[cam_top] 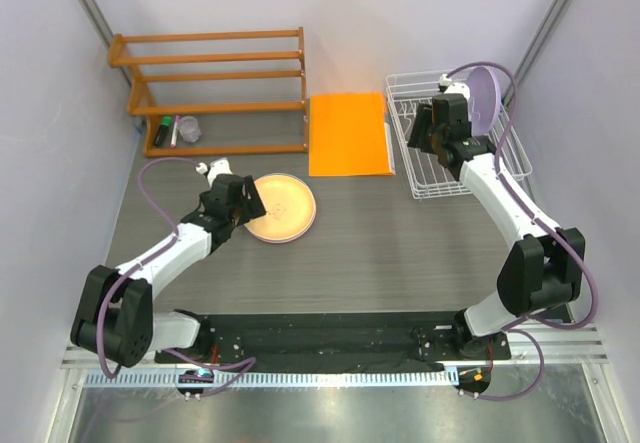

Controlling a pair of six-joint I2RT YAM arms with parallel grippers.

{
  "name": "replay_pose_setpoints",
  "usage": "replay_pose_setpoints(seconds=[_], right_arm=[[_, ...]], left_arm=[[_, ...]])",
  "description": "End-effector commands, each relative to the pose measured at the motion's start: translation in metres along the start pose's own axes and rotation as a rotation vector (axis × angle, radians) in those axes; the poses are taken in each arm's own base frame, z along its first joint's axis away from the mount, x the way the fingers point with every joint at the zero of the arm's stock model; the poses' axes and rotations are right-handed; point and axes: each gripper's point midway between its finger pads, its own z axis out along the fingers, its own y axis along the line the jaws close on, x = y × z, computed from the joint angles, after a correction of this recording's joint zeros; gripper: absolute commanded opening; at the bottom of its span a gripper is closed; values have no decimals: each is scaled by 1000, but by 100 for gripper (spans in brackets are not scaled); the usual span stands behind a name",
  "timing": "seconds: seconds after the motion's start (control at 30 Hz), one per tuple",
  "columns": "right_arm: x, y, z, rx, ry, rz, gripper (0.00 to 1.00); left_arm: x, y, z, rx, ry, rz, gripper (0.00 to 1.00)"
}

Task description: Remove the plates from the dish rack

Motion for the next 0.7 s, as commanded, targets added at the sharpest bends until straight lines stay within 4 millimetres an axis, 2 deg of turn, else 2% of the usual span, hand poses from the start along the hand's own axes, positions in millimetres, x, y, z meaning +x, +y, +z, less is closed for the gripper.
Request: replay_pose_setpoints(seconds=[0.0, 0.03, 0.07, 0.1, 0.23, 0.27, 0.33, 0.37, 0.4, 0.47, 0.53, 0.67], right_arm=[[-68, -51, -14, 321, -213, -65, 63], [-73, -70, -13, 432, -235, -77, 65], [-82, -77, -13, 475, -266, -91, 66], [-90, -86, -14, 527, -296, -92, 68], [-110, -113, -2, 637, -333, -125, 72], [-114, -123, 9, 661, -345, -124, 73], [-124, -136, 14, 717, -352, -163, 73], [-119, -144, 27, 759, -317, -194, 73], [-132, -151, 22, 800, -334, -198, 73], [-139, -158, 34, 795, -352, -206, 73], [-145, -175, 44, 840, -363, -205, 73], [-152, -185, 62, 859, -341, -256, 73]], left_arm=[[-38, -20, -19, 80, -93, -19, 90], [-46, -25, -25, 103, -113, -25, 92], [-48, -31, -29, 134, -113, -26, 98], [-53, -36, -32, 163, -126, -20, 99], [-62, -65, -45, 316, -134, 10, 99], [-63, -71, -46, 343, -130, 14, 99], [-60, -88, -49, 433, -102, 25, 100], [-58, -91, -49, 449, -88, 29, 100], [-52, -94, -45, 459, -60, 35, 100], [-54, -103, -45, 502, -60, 37, 99], [-47, -103, -39, 508, -47, 34, 100], [-41, -103, -31, 508, -37, 33, 99]])
